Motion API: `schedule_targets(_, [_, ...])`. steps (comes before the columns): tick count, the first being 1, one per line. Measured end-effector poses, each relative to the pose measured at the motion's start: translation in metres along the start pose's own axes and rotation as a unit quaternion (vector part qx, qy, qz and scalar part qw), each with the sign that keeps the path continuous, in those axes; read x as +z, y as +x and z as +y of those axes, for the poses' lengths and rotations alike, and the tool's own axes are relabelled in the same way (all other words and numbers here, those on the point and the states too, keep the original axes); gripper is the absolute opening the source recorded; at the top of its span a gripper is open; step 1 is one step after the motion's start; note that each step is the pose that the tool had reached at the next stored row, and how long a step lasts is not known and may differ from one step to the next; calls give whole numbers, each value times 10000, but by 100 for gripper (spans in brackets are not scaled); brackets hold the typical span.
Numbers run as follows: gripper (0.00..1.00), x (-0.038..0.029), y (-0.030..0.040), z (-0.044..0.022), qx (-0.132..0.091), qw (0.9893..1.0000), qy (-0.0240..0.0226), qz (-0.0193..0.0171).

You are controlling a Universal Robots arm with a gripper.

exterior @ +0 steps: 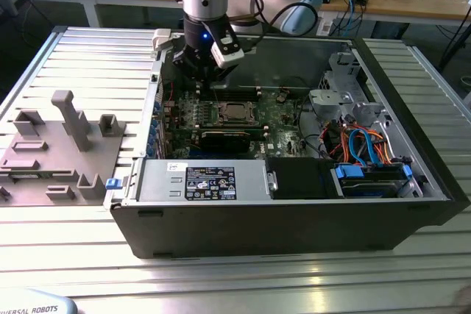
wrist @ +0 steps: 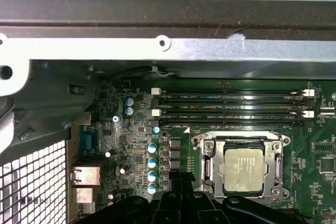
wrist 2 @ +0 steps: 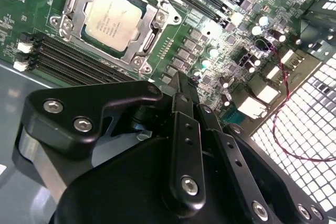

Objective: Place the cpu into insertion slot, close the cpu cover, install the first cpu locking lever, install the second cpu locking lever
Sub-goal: 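Install the first cpu locking lever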

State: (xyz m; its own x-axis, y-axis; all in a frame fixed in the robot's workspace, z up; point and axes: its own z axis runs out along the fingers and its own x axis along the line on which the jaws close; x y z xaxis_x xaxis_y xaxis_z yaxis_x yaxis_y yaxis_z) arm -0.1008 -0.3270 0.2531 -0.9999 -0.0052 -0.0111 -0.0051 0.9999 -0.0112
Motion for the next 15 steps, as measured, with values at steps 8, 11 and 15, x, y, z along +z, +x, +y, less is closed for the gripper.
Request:
schedule_targets(8, [11,-17,10,6,0,10000,0,-3])
schedule_targets(11, [11,-54,10,6,0,10000,0,-7])
schedule_targets(15, [11,-61,20,7,1,10000,0,-8])
